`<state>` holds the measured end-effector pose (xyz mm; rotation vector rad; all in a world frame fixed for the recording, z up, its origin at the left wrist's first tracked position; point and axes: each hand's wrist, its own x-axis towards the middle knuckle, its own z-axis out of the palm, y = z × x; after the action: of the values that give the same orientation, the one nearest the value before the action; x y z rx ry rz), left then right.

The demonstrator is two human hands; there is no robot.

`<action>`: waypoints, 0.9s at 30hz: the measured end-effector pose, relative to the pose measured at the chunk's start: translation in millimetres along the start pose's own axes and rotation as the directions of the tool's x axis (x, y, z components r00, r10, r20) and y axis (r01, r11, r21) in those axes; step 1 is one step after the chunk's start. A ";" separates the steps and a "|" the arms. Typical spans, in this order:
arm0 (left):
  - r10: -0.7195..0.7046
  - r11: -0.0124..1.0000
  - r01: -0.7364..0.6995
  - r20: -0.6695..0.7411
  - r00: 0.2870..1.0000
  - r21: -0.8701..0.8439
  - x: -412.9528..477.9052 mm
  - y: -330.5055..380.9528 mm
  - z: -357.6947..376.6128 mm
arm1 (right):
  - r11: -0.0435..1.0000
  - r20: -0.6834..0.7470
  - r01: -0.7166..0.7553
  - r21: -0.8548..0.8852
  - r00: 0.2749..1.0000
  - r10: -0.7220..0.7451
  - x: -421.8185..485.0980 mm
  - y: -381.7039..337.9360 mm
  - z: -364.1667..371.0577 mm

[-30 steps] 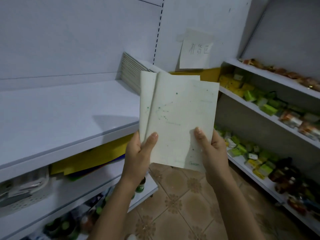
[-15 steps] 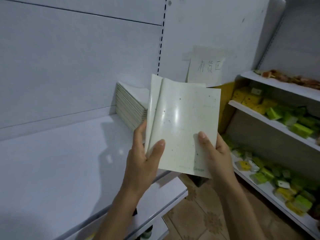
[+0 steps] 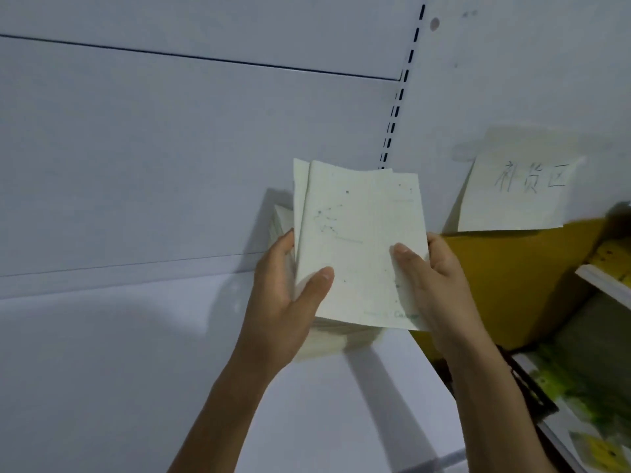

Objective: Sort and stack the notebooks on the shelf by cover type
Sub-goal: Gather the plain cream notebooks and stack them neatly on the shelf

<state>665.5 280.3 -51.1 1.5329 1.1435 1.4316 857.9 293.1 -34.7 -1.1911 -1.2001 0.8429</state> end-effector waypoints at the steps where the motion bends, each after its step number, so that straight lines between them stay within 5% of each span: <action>1: -0.006 0.999 0.007 -0.040 0.999 0.043 5.0 -3.9 3.2 | 0.999 0.031 -0.010 -0.038 0.999 0.011 11.3 3.5 -0.8; 5: -0.052 0.953 0.091 -0.139 0.989 0.289 15.9 -19.6 13.8 | 0.983 0.222 -0.092 -0.157 0.967 0.126 44.6 27.2 -1.4; 9: -0.067 0.981 0.090 -0.137 0.988 0.173 7.5 -26.4 24.6 | 0.966 0.360 -0.244 -0.090 0.896 0.260 58.5 47.7 -0.3; 15: 0.016 0.962 0.031 -0.171 0.985 0.271 2.3 -35.8 26.8 | 0.897 0.429 -0.413 0.156 0.847 0.315 73.0 60.1 6.9; 27: -0.007 0.960 0.057 -0.181 0.984 0.274 3.9 -37.4 30.2 | 0.886 0.461 -0.414 0.209 0.841 0.284 82.5 64.8 16.5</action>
<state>690.8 298.2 -88.0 1.5889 1.5257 1.4562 865.7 389.2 -79.2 -1.0166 -1.1434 1.5725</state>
